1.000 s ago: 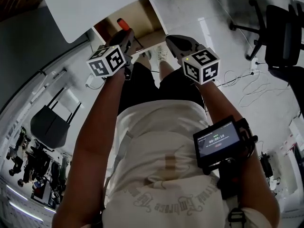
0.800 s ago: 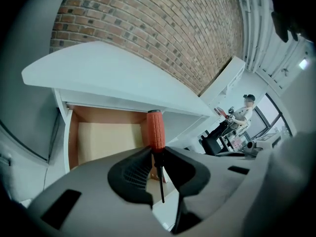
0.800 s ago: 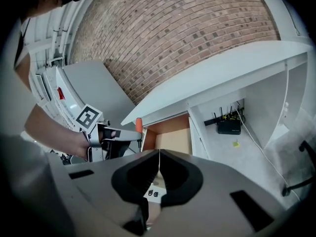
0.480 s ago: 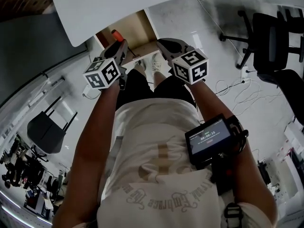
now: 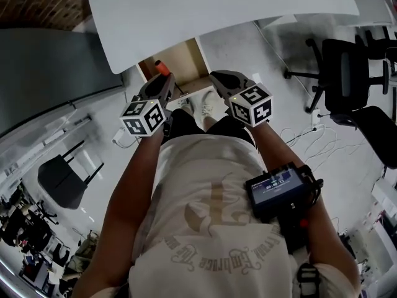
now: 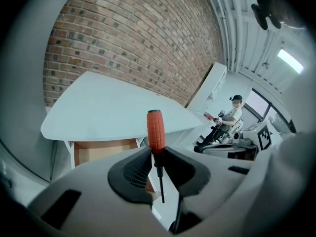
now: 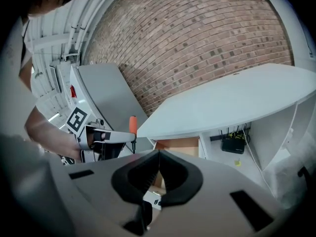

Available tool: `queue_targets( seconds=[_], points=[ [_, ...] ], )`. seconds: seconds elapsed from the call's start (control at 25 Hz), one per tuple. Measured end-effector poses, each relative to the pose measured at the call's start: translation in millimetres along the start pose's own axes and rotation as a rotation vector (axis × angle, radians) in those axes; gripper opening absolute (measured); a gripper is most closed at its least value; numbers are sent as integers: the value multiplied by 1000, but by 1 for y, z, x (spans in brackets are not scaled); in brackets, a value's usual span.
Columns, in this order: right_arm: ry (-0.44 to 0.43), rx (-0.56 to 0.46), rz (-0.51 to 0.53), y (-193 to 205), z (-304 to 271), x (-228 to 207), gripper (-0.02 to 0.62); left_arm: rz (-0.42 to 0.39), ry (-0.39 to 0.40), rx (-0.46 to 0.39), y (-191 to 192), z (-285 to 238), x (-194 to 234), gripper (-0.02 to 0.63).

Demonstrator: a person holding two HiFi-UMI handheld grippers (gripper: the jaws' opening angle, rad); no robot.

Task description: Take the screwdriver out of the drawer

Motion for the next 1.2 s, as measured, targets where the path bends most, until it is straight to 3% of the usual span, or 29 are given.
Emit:
queue_targets(
  seconds=[0.88,1.2],
  points=[
    [-62,-65,132,-49,30,22,23,-170,-16,-129,-37,52,-39,87],
    [-81,-73,136,-53,25,27,23,-146,-45,-141,-31,68,-31,87]
  ],
)
Point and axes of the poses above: the fingertips, and each gripper's own axes: z backward along the fingers, x to its left, y out of its underside, the point moved 10 cm from there along z, backward along the fingers, and after that the axes turned 12 degrees about y, right-handed, at the moved point
